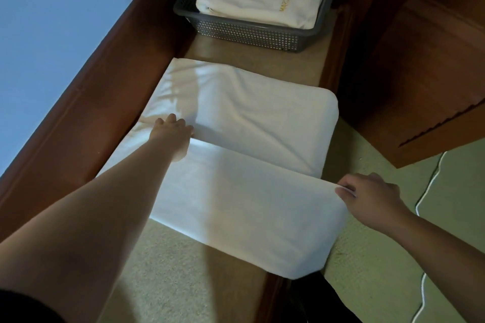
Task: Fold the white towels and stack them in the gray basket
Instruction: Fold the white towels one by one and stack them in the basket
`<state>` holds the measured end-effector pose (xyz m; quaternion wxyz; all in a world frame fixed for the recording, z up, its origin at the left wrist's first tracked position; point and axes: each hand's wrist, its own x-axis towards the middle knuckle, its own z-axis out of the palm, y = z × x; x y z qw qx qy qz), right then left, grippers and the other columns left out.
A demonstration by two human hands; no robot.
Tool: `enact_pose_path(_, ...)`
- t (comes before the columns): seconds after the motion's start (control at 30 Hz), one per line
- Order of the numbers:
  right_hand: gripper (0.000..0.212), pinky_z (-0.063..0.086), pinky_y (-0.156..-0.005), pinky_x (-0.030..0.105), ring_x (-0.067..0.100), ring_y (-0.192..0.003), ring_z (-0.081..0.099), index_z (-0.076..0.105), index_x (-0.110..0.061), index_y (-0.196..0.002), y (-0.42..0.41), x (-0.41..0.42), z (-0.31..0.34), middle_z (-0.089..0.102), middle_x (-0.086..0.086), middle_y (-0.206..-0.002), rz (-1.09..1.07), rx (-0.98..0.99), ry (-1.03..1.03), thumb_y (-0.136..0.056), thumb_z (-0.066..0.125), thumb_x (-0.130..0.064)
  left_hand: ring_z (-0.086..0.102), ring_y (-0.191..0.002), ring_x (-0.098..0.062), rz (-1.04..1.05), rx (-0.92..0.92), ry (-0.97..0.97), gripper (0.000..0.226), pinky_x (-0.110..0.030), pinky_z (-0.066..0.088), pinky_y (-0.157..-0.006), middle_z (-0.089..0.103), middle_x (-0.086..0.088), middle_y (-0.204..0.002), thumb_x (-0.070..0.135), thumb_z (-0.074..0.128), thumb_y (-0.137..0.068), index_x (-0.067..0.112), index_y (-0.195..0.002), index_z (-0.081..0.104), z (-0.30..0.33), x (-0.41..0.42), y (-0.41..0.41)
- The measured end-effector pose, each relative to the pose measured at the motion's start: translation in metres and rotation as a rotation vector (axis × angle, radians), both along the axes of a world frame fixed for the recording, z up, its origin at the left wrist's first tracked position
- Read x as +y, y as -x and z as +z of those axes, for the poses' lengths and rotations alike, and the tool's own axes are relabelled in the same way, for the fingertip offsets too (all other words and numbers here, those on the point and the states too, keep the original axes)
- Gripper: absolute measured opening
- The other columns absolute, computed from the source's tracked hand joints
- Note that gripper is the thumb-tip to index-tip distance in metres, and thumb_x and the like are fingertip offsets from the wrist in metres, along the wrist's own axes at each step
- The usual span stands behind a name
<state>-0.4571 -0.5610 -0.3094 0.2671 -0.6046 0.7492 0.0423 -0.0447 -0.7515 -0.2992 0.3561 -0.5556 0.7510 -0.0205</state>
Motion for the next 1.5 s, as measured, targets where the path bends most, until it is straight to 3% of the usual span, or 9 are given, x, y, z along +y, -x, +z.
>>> enact_pose_path(0.23,0.013,0.031,-0.085,0.038,0.010,-0.095,0.045,0.054,-0.038,-0.096,0.017,-0.005,-0.003,0.055,-0.019,-0.088,0.075,-0.056,-0.050,-0.107,0.048,-0.043,0.037,-0.134,-0.026,-0.025,-0.243,-0.030,0.043,-0.044,0.038,-0.102,0.052,0.001,-0.135,0.022,0.045,-0.101,0.028,-0.142,0.055,0.010,-0.022,-0.020)
enact_pose_path(0.47,0.011,0.034,-0.085,0.039,0.011,-0.095,0.046,0.054,-0.040,-0.094,0.032,-0.023,-0.005,0.058,-0.020,-0.087,0.094,-0.096,0.038,-0.104,0.052,-0.041,0.043,-0.128,-0.026,0.006,-0.161,0.085,0.035,-0.042,0.040,-0.095,0.060,0.002,-0.131,0.039,0.047,-0.106,0.038,-0.140,0.053,0.025,-0.036,-0.030)
enact_pose_path(0.7,0.012,0.033,-0.086,0.038,0.009,-0.096,0.044,0.052,-0.040,-0.094,0.034,-0.020,-0.018,0.055,-0.021,-0.089,0.090,-0.086,-0.047,-0.106,0.050,-0.041,0.040,-0.129,-0.027,0.176,-0.242,0.061,0.044,-0.043,0.041,-0.097,0.054,-0.003,-0.136,0.022,0.045,-0.100,0.031,-0.142,0.054,0.020,-0.024,-0.036)
enact_pose_path(1.03,0.011,0.030,-0.087,0.039,0.014,-0.099,0.046,0.056,-0.040,-0.094,0.039,-0.024,-0.014,0.058,-0.019,-0.090,0.010,-0.082,0.033,-0.105,0.053,-0.040,0.045,-0.120,-0.032,0.269,-0.133,0.288,0.043,-0.040,0.042,-0.088,0.058,-0.007,-0.125,0.019,0.052,-0.095,0.029,-0.136,0.060,0.030,-0.031,-0.031)
enact_pose_path(1.13,0.006,0.032,-0.089,0.040,0.014,-0.109,0.046,0.057,-0.046,-0.109,0.044,-0.022,-0.016,0.060,-0.021,-0.110,0.035,-0.089,-0.027,-0.103,0.056,-0.047,0.043,-0.124,-0.034,0.355,-0.080,0.308,0.058,-0.043,0.044,-0.090,0.046,-0.013,-0.137,0.014,0.057,-0.092,0.026,-0.147,0.046,0.025,-0.027,-0.028)
enact_pose_path(1.23,0.038,0.040,-0.099,0.044,0.019,-0.124,0.047,0.052,-0.045,-0.137,0.054,-0.011,-0.017,0.056,-0.014,-0.131,0.009,-0.136,-0.149,-0.100,0.057,-0.053,0.037,-0.134,-0.037,0.436,0.035,0.282,0.076,-0.048,0.046,-0.096,0.030,-0.015,-0.154,0.014,0.057,-0.092,0.027,-0.159,0.024,0.019,-0.010,-0.016)
enact_pose_path(1.3,0.047,0.045,-0.102,0.046,0.020,-0.124,0.048,0.050,-0.040,-0.145,0.062,0.003,-0.018,0.057,-0.010,-0.136,-0.015,-0.155,-0.218,-0.100,0.058,-0.052,0.030,-0.145,-0.037,0.482,0.181,0.214,0.076,-0.053,0.045,-0.104,0.019,-0.012,-0.166,0.022,0.054,-0.098,0.032,-0.163,0.015,0.013,0.015,0.003)
enact_pose_path(1.37,0.050,0.049,-0.101,0.045,0.019,-0.121,0.052,0.050,-0.037,-0.147,0.069,0.021,-0.021,0.060,-0.008,-0.133,-0.018,-0.166,-0.290,-0.100,0.060,-0.049,0.024,-0.151,-0.037,0.523,0.344,0.139,0.071,-0.057,0.042,-0.110,0.014,-0.008,-0.171,0.045,0.048,-0.104,0.037,-0.164,0.011,0.007,0.052,0.024)
enact_pose_path(1.5,0.046,0.051,-0.098,0.036,0.012,-0.115,0.058,0.052,-0.038,-0.144,0.070,0.054,-0.021,0.062,-0.012,-0.123,-0.003,-0.198,-0.373,-0.100,0.062,-0.043,0.018,-0.155,-0.040,0.572,0.472,0.030,0.086,-0.060,0.038,-0.114,0.006,-0.003,-0.174,0.087,0.033,-0.089,0.049,-0.161,0.005,-0.011,0.136,0.055)
